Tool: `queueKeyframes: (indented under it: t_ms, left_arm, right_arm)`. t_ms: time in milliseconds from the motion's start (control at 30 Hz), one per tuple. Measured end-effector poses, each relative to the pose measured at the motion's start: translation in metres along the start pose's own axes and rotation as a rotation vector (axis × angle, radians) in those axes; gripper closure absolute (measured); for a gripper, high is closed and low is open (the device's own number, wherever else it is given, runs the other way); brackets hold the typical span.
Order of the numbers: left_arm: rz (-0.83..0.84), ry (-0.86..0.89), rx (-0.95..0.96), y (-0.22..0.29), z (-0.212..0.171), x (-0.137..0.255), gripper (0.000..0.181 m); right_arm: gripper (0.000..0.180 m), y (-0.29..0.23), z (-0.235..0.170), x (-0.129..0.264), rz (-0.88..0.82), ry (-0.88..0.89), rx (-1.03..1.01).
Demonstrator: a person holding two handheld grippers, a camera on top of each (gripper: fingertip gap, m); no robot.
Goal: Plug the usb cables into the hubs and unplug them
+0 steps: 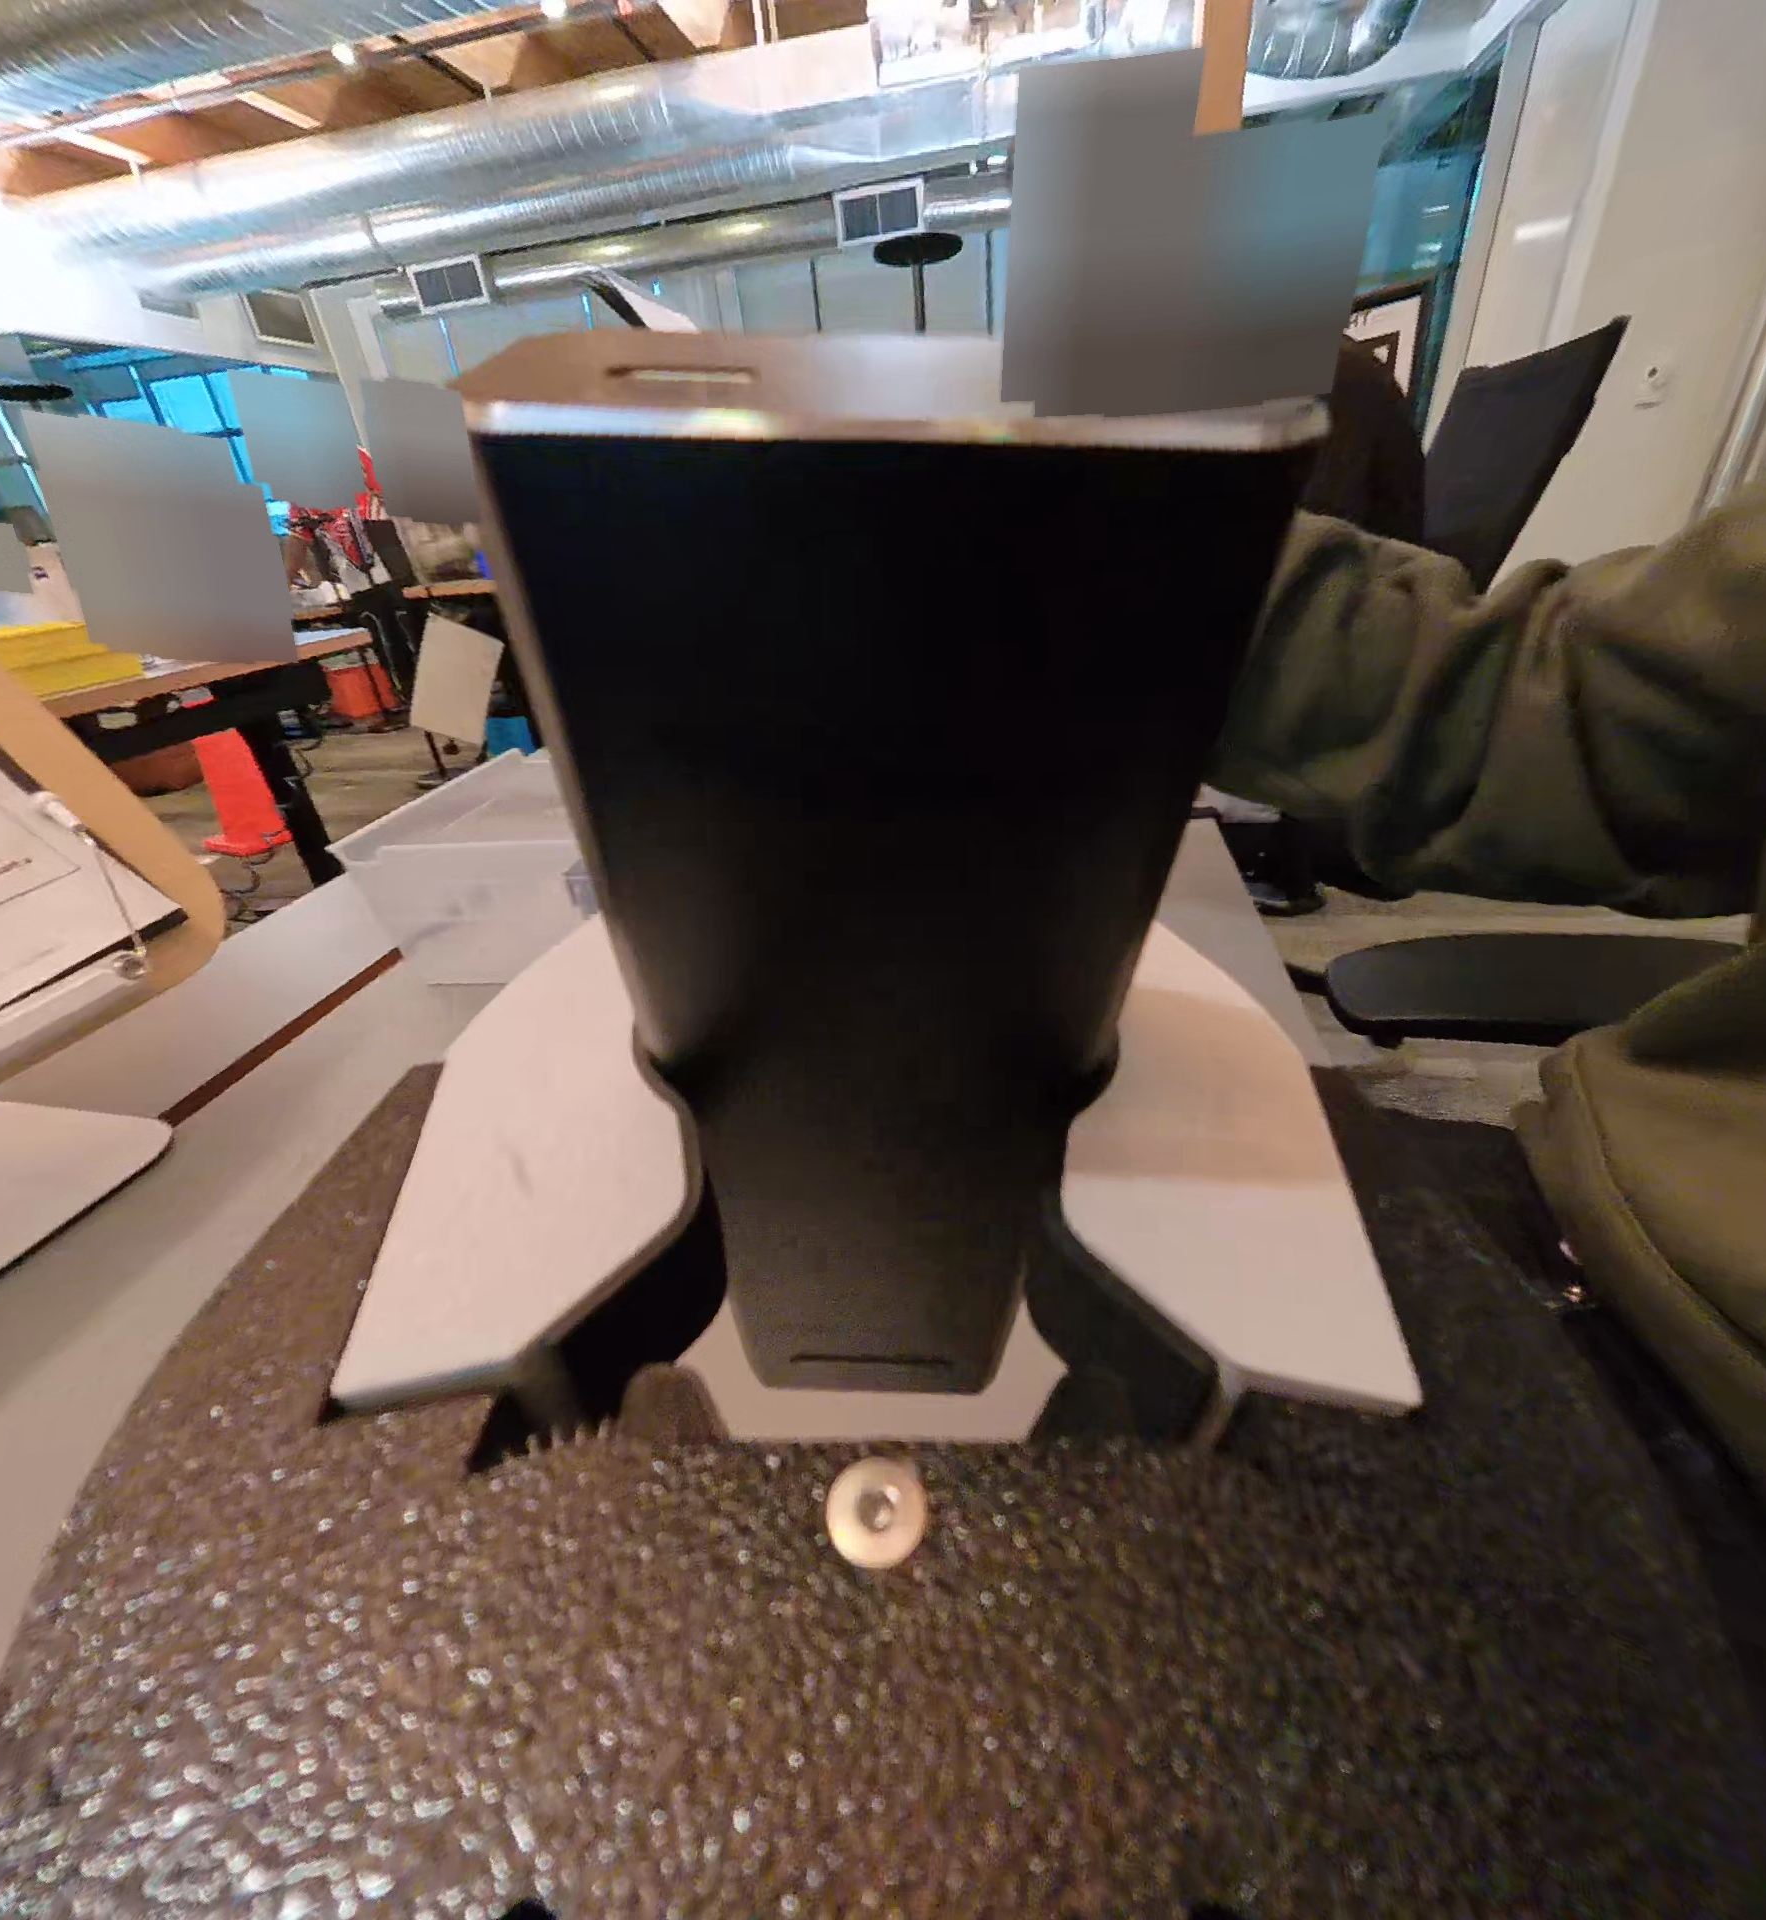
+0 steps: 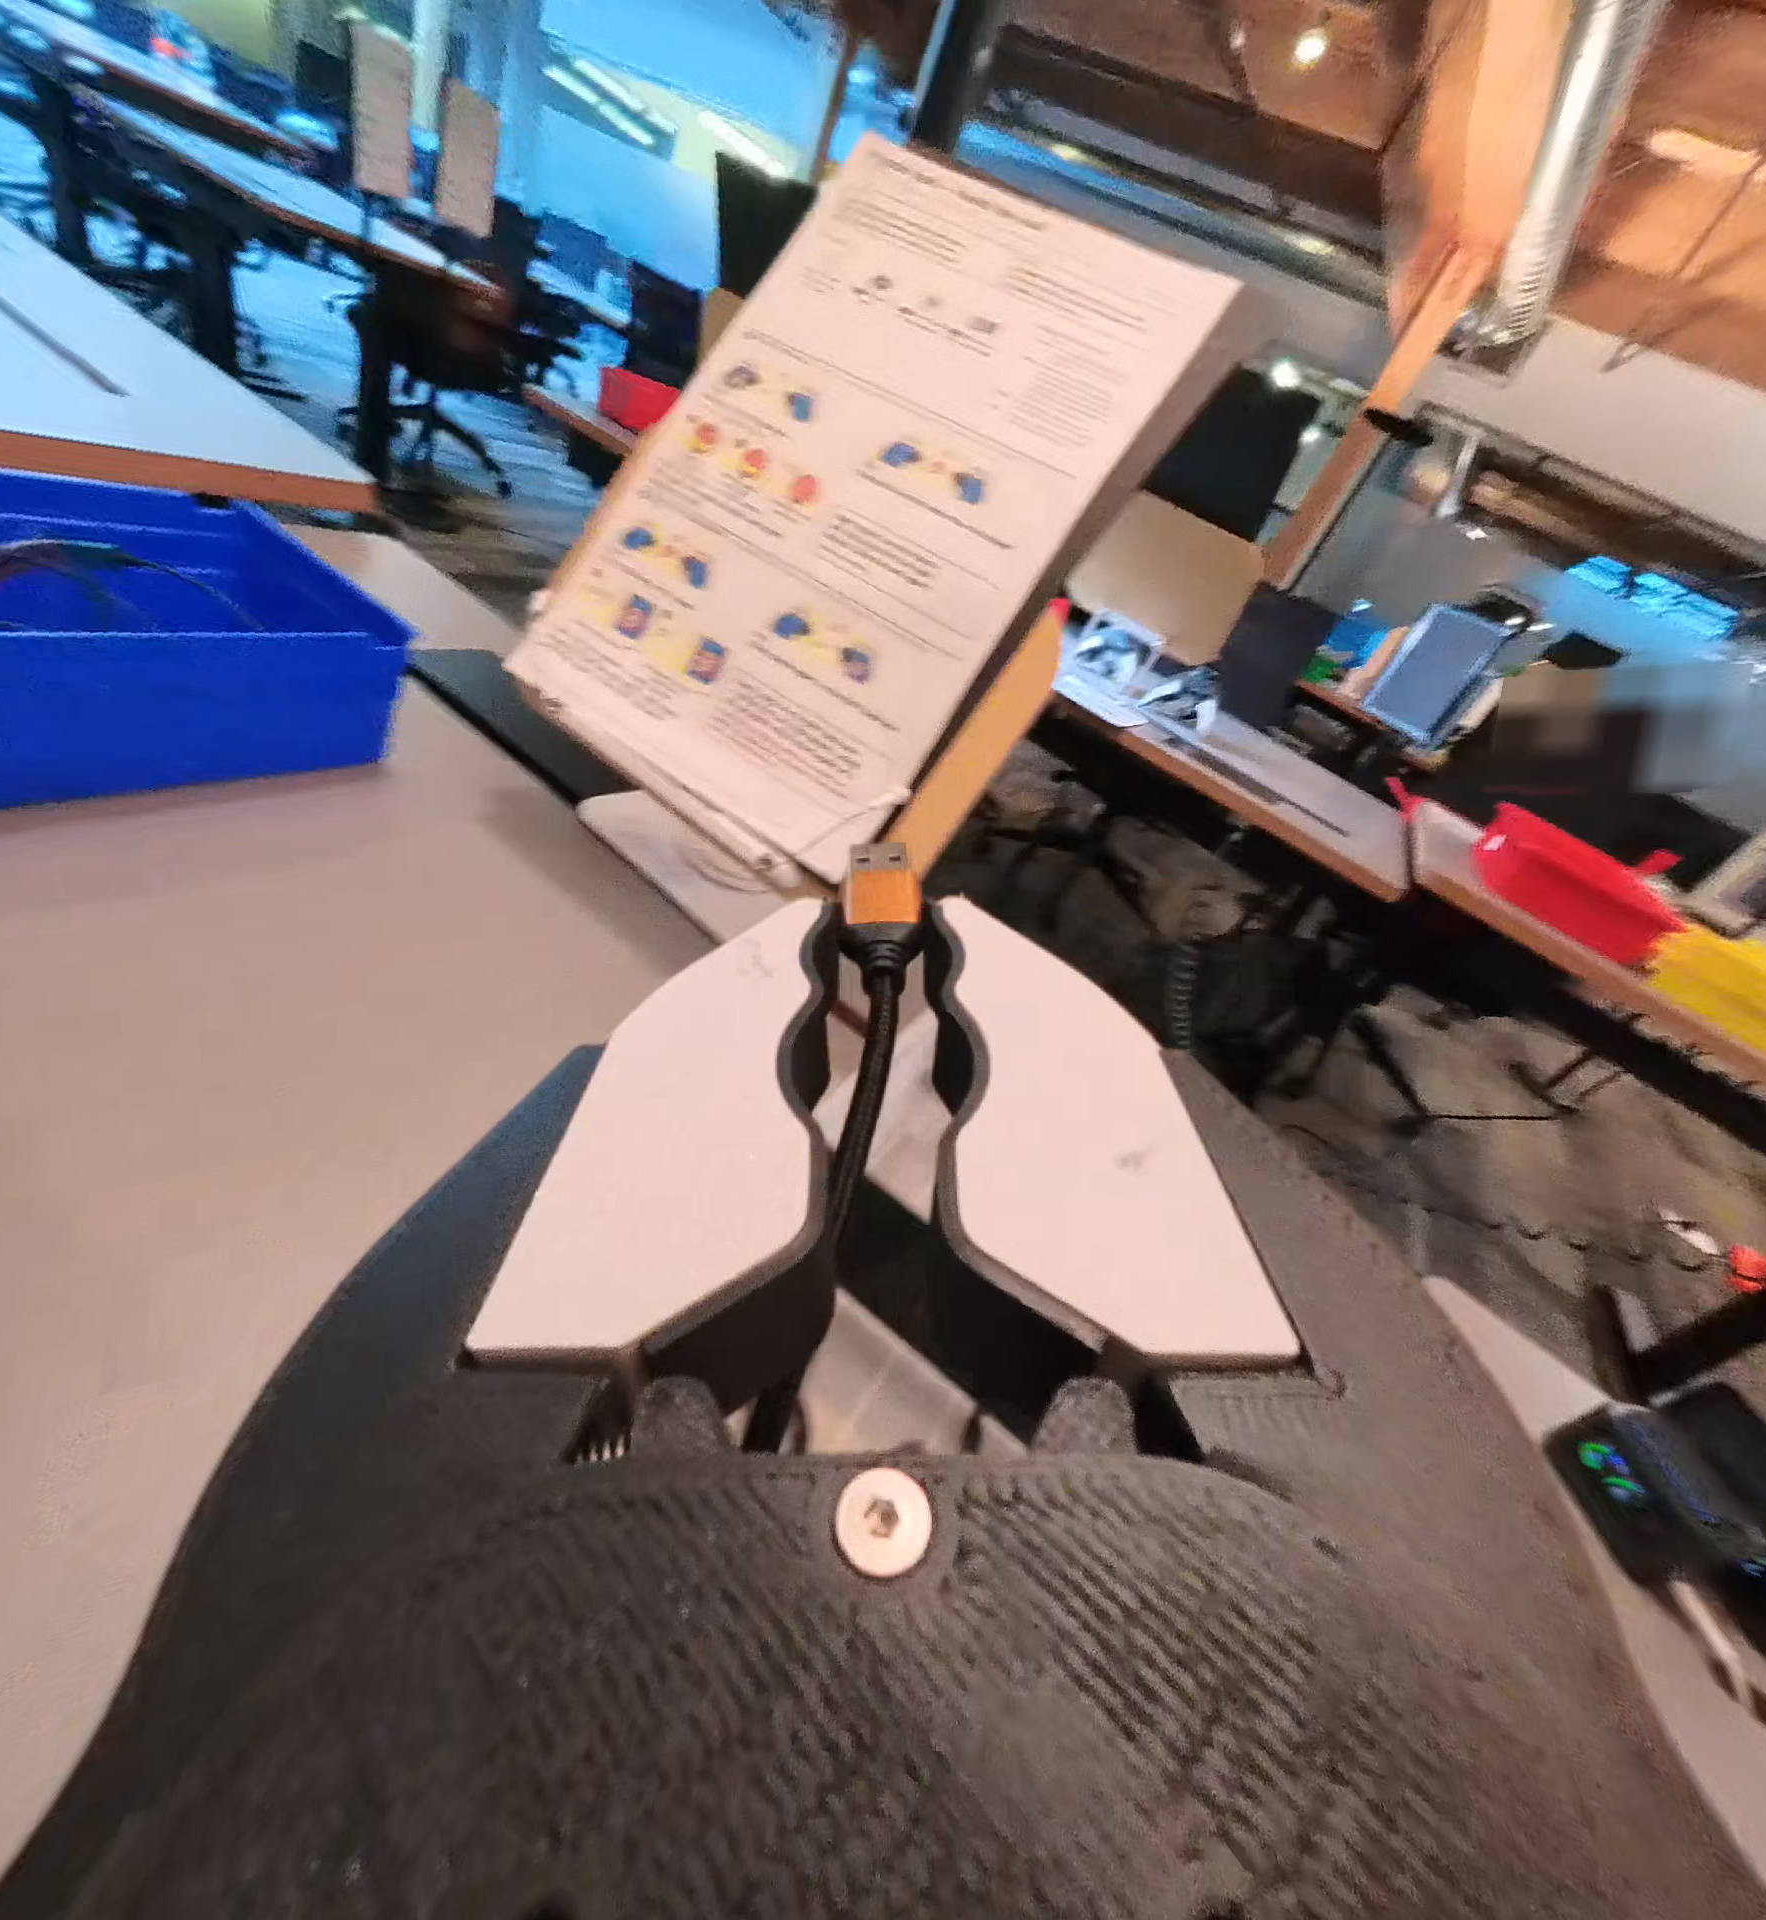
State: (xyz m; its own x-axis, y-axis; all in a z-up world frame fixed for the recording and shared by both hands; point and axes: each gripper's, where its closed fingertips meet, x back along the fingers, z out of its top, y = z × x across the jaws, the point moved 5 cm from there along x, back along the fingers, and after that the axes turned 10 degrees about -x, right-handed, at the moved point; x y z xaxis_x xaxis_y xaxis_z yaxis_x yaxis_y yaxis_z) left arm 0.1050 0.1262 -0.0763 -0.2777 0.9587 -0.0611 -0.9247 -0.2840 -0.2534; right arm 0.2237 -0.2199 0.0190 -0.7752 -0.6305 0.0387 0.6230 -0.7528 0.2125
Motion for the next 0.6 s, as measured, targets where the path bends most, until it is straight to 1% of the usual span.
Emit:
queueKeyframes:
  t_ms: [33, 133, 267, 333, 467, 500, 533, 600]
  left_arm:
    - [-0.005, -0.002, 0.007, 0.001, -0.001, -0.002, 0.109]
    - [-0.027, -0.011, 0.01, 0.004, -0.004, -0.006, 0.109]
    - [-0.05, -0.022, 0.019, 0.006, -0.008, -0.009, 0.109]
    - [-0.054, -0.031, 0.017, 0.007, -0.009, -0.01, 0.109]
    - [-0.058, -0.027, 0.029, 0.007, -0.011, -0.01, 0.109]
    - [-0.054, -0.03, 0.032, 0.006, -0.011, -0.009, 0.109]
    - [-0.058, -0.032, 0.035, 0.006, -0.012, -0.009, 0.109]
    - [-0.054, -0.032, 0.034, 0.006, -0.013, -0.008, 0.109]
  right_arm:
    - [0.164, 0.012, -0.003, -0.005, -0.042, 0.012, 0.012]
    - [0.164, 0.043, -0.032, -0.026, -0.175, -0.061, 0.067]
    - [0.164, 0.047, -0.09, -0.057, -0.201, -0.212, 0.099]
    - [0.164, 0.036, -0.109, -0.07, -0.151, -0.235, 0.073]
    - [0.164, 0.017, -0.142, -0.084, -0.021, -0.405, 0.004]
    - [0.161, 0.014, -0.147, -0.084, 0.007, -0.441, -0.014]
    - [0.147, 0.013, -0.147, -0.083, 0.009, -0.46, -0.027]
    - [0.122, 0.013, -0.138, -0.078, 0.026, -0.442, -0.073]
